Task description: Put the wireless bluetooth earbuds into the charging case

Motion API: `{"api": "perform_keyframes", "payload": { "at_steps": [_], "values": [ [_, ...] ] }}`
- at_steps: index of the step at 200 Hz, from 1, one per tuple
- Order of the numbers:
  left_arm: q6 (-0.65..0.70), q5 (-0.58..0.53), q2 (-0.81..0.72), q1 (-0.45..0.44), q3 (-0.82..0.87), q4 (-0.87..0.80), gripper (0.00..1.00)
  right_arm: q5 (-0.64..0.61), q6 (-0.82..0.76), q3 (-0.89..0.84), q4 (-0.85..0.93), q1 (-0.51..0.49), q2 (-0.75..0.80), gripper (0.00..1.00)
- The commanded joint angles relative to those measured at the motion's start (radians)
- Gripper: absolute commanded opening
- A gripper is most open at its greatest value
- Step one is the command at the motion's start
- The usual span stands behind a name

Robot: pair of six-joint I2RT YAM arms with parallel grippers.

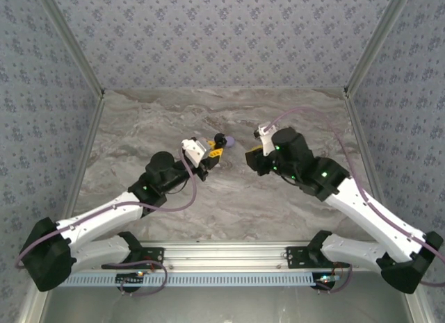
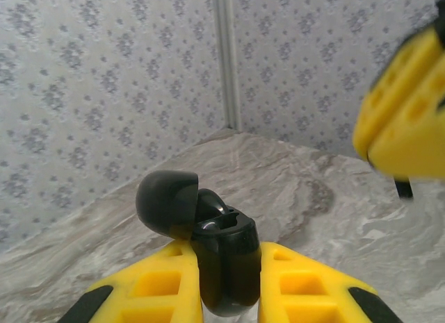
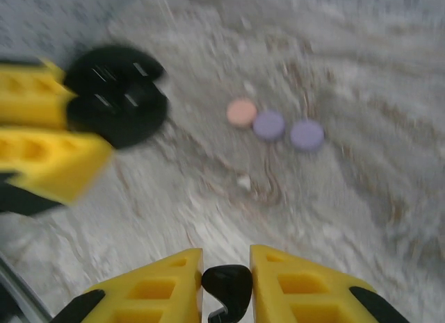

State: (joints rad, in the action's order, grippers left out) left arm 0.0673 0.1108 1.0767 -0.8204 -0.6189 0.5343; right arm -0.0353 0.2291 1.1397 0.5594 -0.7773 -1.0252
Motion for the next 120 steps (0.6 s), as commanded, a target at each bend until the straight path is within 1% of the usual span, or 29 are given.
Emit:
{"api": "perform_keyframes", "payload": {
  "at_steps": [1,58,120],
  "values": [
    [-0.043,0.104,0.022,-0.004,-0.062,0.092,0.0,0.07,-0.097,0.079,-0.095,0.014,0.028,0.25],
    [-0.08,0.187,0.077,-0.006,-0.097,0.122,0.0,0.142,-0.118,0.142,-0.18,0.013,-0.047,0.25],
    [-0.106,0.209,0.107,-0.006,-0.108,0.156,0.0,0.113,-0.137,0.142,-0.186,0.013,-0.097,0.25]
  ]
}}
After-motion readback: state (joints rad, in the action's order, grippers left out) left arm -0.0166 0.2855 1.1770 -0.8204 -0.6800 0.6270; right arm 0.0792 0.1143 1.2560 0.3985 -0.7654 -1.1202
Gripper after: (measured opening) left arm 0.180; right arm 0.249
